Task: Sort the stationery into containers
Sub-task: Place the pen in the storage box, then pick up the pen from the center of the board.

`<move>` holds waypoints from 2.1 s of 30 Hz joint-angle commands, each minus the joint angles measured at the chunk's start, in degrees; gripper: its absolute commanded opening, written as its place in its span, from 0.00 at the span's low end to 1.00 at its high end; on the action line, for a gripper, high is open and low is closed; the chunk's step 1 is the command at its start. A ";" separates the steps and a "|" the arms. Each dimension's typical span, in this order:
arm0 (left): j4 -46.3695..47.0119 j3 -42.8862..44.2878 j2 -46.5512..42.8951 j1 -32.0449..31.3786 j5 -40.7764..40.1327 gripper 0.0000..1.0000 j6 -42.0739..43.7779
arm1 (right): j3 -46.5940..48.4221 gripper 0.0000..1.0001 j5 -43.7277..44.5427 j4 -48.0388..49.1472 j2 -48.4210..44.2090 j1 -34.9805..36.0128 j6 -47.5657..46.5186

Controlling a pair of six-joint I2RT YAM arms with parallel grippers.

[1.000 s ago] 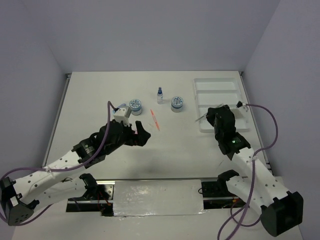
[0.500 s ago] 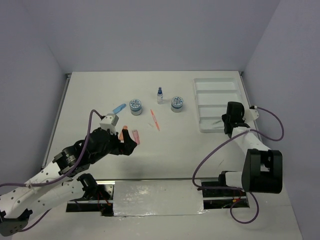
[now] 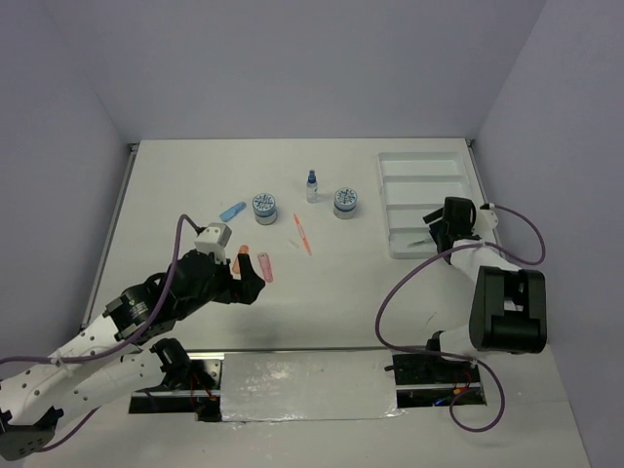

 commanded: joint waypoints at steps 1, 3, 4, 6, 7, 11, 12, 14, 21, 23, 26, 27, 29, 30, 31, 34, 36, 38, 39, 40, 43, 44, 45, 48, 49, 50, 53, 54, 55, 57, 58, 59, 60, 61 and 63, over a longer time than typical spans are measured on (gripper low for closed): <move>1.47 0.37 0.32 -0.27 -0.25 0.99 0.59 | 1.94 0.79 0.52 1.50 -4.18 -0.40 -0.33; 2.00 0.28 0.76 -0.27 -0.52 0.99 0.15 | 2.20 0.80 0.34 0.45 -6.46 -0.31 -0.68; 2.26 0.37 1.45 -0.27 -0.95 0.99 -0.20 | 2.73 0.80 0.34 -0.08 -7.43 -0.40 -0.85; 2.79 0.90 2.68 -0.27 -1.48 0.99 -1.08 | 3.00 0.81 -0.36 -1.22 -10.95 -0.31 -1.12; 2.88 1.16 4.08 -0.27 -2.01 0.99 -1.69 | 3.17 0.81 -0.62 -1.84 -12.18 -0.14 -1.47; 0.43 4.23 8.40 -0.27 -8.67 0.99 -8.44 | 5.63 0.81 3.67 -7.81 -19.82 7.05 -6.81; -0.10 4.76 9.10 -0.27 -9.91 0.99 -10.03 | 6.50 0.81 4.72 -8.86 -22.45 11.16 -8.75; -2.29 6.87 11.21 -0.27 -14.72 0.99 -16.50 | 7.74 0.81 5.44 -9.84 -24.14 19.79 -14.90; -18.72 15.57 14.38 -0.10 -24.23 0.99 -29.30 | 24.58 0.99 -3.17 -22.74 -4.58 40.89 -31.06; -21.19 17.94 13.42 -0.10 -26.60 0.99 -28.51 | 30.12 0.97 -4.31 -24.86 4.36 44.49 -33.01; -21.38 18.92 11.84 0.08 -27.24 0.99 -20.97 | 39.34 0.90 -4.41 -28.46 17.05 47.22 -35.83; -21.29 19.09 11.05 0.08 -26.89 0.99 -18.94 | 41.47 0.87 -3.88 -28.82 20.04 47.58 -36.62; -21.29 19.09 10.25 0.17 -26.36 0.99 -14.89 | 47.78 0.86 -4.49 -29.96 27.69 47.94 -38.99; -21.20 18.92 9.55 0.17 -25.92 0.99 -13.92 | 49.65 0.84 -3.71 -30.75 29.97 47.94 -39.70; -20.59 18.39 9.03 0.17 -24.87 0.99 -12.09 | 51.49 0.84 -3.27 -31.19 33.56 47.94 -40.14; -17.96 15.94 7.27 0.26 -21.89 0.99 -8.22 | 57.12 0.83 -3.00 -32.51 38.50 47.94 -41.46; -16.37 14.27 6.74 0.26 -20.91 0.99 -7.33 | 59.42 0.82 -3.00 -33.39 39.92 47.94 -41.72; -15.41 13.21 7.00 0.26 -20.03 0.99 -6.88 | 59.86 0.82 -3.09 -32.78 40.89 47.94 -41.81; -15.06 12.07 7.09 0.26 -19.68 0.99 -6.71 | 60.04 0.82 -3.17 -32.78 41.07 47.94 -41.90; -14.88 11.54 7.26 0.34 -19.07 0.99 -6.45 | 60.39 0.80 -3.35 -32.78 41.59 47.94 -41.99; -13.47 9.69 7.96 0.26 -18.19 0.99 -6.09 | 61.18 0.70 -4.23 -32.96 43.09 47.68 -42.08; -13.03 9.17 8.40 0.26 -17.75 0.99 -6.01 | 61.53 0.63 -4.49 -33.57 43.53 47.67 -41.90; -13.03 8.99 8.58 0.26 -17.66 0.99 -5.92 | 61.79 0.60 -4.49 -34.09 44.40 47.59 -41.73; -13.20 8.98 9.11 0.26 -17.66 0.99 -5.92 | 61.36 0.55 -6.07 -34.45 44.94 47.24 -41.02; -13.21 9.07 9.19 0.26 -17.66 0.99 -5.83 | 60.66 0.55 -6.25 -34.28 44.94 47.32 -40.85; -13.03 9.07 8.93 0.26 -17.48 0.99 -5.74 | 60.39 0.53 -6.86 -34.19 44.94 47.15 -40.50; -12.77 8.99 8.58 0.26 -17.39 0.99 -5.57 | 59.60 0.50 -8.18 -34.27 45.03 46.62 -40.32; -12.77 8.90 8.49 0.26 -17.30 0.99 -5.57 | 59.51 0.48 -8.53 -34.54 45.11 46.53 -40.41; -12.77 8.90 8.49 0.26 -17.30 0.99 -5.65 | 59.42 0.44 -8.88 -34.80 45.11 46.36 -40.41; -12.77 8.90 8.58 0.26 -17.30 0.99 -5.83 | 59.16 0.11 -9.68 -35.33 45.12 45.31 -40.15; -12.51 8.90 8.67 0.26 -17.22 0.99 -5.83 | 58.46 0.00 -9.42 -35.59 44.77 44.87 -39.71; -12.33 8.81 8.84 0.34 -17.30 0.99 -6.00 | 57.76 0.00 -9.42 -35.42 44.33 44.51 -39.44; -12.15 8.90 9.11 0.26 -17.56 0.99 -6.79 | 56.88 0.00 -9.42 -35.16 42.67 43.64 -39.18; -11.89 9.07 9.80 0.34 -17.83 0.99 -7.49 | 54.44 0.00 -9.33 -33.94 41.26 43.37 -38.92; -10.05 9.77 11.21 0.26 -16.87 0.99 -9.69 | 49.44 0.00 -8.45 -32.35 35.55 43.02 -38.30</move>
